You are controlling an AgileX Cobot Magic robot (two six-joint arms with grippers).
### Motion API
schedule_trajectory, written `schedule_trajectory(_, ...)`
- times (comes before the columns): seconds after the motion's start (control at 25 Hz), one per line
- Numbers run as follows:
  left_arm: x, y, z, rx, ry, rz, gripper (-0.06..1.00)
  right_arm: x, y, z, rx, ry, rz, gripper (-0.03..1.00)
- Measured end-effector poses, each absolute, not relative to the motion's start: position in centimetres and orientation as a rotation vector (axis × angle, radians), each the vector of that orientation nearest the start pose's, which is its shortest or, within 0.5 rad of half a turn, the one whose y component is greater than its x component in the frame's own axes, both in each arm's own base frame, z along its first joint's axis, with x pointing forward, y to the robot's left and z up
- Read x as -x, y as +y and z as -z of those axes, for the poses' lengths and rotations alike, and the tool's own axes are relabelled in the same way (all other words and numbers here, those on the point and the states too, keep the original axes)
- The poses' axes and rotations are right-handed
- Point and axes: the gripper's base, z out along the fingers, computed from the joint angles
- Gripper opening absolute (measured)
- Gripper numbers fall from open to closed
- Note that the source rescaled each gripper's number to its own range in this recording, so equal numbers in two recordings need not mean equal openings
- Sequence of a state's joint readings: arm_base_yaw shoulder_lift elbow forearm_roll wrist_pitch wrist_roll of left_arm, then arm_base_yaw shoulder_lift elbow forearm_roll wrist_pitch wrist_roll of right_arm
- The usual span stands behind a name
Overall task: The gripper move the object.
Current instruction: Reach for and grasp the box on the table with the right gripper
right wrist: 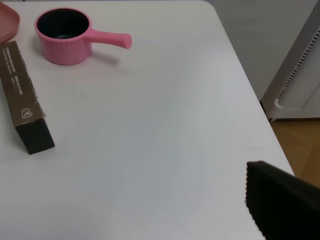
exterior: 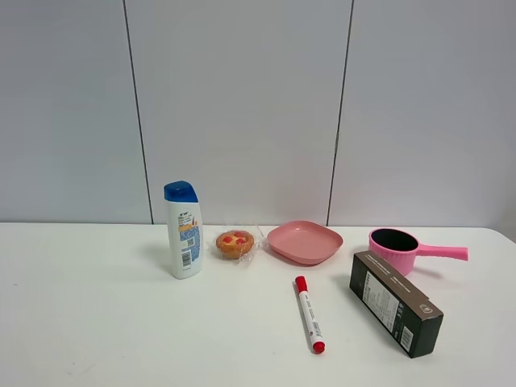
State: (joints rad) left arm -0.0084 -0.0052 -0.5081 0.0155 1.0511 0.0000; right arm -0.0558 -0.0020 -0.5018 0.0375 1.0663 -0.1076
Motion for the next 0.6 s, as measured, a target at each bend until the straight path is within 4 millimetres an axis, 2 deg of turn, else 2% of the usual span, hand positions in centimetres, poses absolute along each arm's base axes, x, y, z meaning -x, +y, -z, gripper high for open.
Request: schedule_trajectory(0.6,0.63,0.13,-28.03,-0.008,2.021,-0.013,1.0,0.55,0.33,-27.73,0.055,2.045,0.057,1.0)
